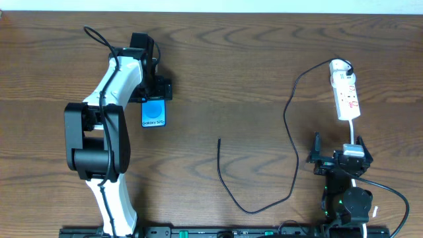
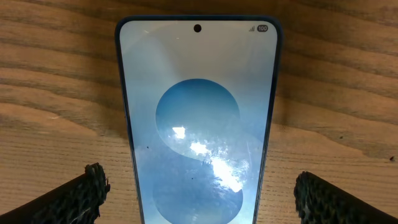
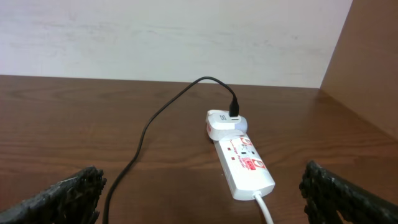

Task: Plug charger to phone and switch on socket
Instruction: 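Close the left gripper on the phone's bottom edge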

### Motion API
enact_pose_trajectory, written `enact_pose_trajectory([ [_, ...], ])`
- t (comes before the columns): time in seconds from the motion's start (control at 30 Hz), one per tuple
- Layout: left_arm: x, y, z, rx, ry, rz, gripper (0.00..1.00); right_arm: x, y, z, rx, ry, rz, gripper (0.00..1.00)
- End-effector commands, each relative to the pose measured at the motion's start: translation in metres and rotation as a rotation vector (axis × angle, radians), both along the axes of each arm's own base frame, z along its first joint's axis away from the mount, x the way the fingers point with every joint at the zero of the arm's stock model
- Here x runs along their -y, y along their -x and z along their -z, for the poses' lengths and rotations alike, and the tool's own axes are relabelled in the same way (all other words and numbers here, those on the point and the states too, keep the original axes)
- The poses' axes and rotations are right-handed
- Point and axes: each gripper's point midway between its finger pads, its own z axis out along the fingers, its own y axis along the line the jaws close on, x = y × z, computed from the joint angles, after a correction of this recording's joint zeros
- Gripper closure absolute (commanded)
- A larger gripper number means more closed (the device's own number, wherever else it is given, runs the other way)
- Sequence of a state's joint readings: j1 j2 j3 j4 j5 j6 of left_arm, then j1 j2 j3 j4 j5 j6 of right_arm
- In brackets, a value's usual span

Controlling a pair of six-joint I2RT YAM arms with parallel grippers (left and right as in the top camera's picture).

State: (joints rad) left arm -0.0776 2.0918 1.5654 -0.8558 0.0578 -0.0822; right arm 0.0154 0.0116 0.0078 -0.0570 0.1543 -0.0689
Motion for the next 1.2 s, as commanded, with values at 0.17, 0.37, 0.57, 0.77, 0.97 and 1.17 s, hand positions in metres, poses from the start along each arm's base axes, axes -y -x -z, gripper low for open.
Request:
enact_pose_trajectory([
  [0.17,-0.001,0.003,0.006,-0.019,0.001,-0.011,0.02,0.001,0.000,0.000,0.004,-0.011,0.007,0.01],
  [0.37,-0.001,0.003,0.006,-0.018,0.001,-0.012,0.02,0.001,0.000,0.000,0.004,-0.011,0.006,0.01],
  [0.57,-0.001,0.002,0.007,-0.016,0.001,-0.012,0.02,0.001,0.000,0.000,0.004,-0.011,0.006,0.01],
  [0.77,-0.001,0.002,0.009,-0.021,0.001,-0.011,0.02,0.001,0.000,0.000,0.004,-0.011,0.006,0.01],
  [0.97,-0.001,0.005,0.023,-0.051,-0.002,-0.011,0.02,0.001,0.000,0.000,0.004,-0.011,0.006,0.01],
  [1.17,-0.001,0.006,0.030,-0.067,-0.003,-0.011,0.02,0.001,0.000,0.000,0.004,-0.011,0.006,0.01],
])
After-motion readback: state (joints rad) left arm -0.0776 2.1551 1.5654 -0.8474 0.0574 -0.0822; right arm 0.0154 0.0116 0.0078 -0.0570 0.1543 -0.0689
